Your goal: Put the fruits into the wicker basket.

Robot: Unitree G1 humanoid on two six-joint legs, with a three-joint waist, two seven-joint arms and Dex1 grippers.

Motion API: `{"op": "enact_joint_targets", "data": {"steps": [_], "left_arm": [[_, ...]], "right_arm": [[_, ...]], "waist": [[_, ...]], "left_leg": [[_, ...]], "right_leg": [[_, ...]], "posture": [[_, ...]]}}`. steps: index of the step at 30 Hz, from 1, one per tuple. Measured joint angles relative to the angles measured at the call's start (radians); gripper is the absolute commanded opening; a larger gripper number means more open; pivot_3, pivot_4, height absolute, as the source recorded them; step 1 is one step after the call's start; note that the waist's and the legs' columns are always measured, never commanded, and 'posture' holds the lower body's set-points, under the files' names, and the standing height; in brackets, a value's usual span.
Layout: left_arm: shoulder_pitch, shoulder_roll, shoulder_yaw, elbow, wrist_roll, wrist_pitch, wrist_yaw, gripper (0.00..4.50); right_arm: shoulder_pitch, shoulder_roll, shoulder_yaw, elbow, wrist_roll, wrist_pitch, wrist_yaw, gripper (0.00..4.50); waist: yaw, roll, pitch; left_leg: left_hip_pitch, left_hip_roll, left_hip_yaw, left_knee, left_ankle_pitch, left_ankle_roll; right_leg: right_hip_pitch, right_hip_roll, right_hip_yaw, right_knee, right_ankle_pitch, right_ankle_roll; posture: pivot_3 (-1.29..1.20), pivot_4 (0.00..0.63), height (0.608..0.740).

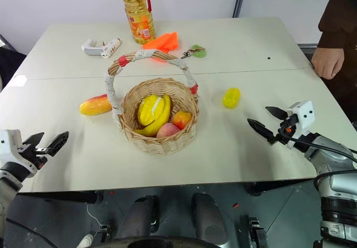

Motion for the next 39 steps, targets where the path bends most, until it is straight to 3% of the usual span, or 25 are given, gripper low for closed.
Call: {"op": "enact_joint_targets", "data": {"steps": [10,18,24,30,39], "left_arm": [[-0.066,0.039,-0.016,0.003,0.004,0.009,-0.014,4.50],[-0.240,0.296,-0.153,0.037,0.068,0.058,-0.141,4.50],[-0.452,0.420,-0.374,0.175,0.169,0.047,-0.297,4.50],[-0.712,0.439,-0.592,0.406,0.307,-0.051,-0.471,4.50],[-0.888,0.375,-0.770,0.732,0.486,-0.217,-0.638,4.50]], "right_arm": [[-0.004,0.005,0.000,-0.099,0.018,0.043,-0.015,4.47],[-0.012,-0.112,-0.028,-0.371,0.192,0.264,0.025,4.47],[-0.064,-0.152,0.010,-0.574,0.292,0.375,0.024,4.47],[-0.117,-0.124,0.098,-0.723,0.360,0.419,-0.022,4.47],[-0.091,-0.097,0.138,-0.791,0.388,0.428,-0.044,4.47]], "waist": [[0.002,0.000,0.000],[0.004,0.000,0.000],[0.001,0.000,0.001],[0.004,0.000,0.001],[0.003,-0.001,0.001]], "left_leg": [[0.000,0.000,0.000,0.000,0.000,0.000],[-0.001,0.000,0.000,0.000,0.000,0.000],[-0.002,0.000,0.001,-0.002,0.000,0.000],[-0.003,0.000,0.001,-0.001,0.000,0.000],[-0.003,0.000,0.001,0.000,0.000,0.001]], "right_leg": [[0.000,0.000,0.000,0.000,0.000,0.000],[-0.001,0.000,0.000,0.000,0.000,0.000],[-0.003,0.000,0.000,-0.001,0.001,-0.001],[-0.003,0.001,0.000,0.000,0.002,-0.003],[-0.003,0.002,0.000,0.001,0.002,-0.002]], "posture": [[0.00,0.150,0.740],[0.00,0.150,0.740],[0.00,0.150,0.740],[0.00,0.150,0.740],[0.00,0.150,0.740]]}}
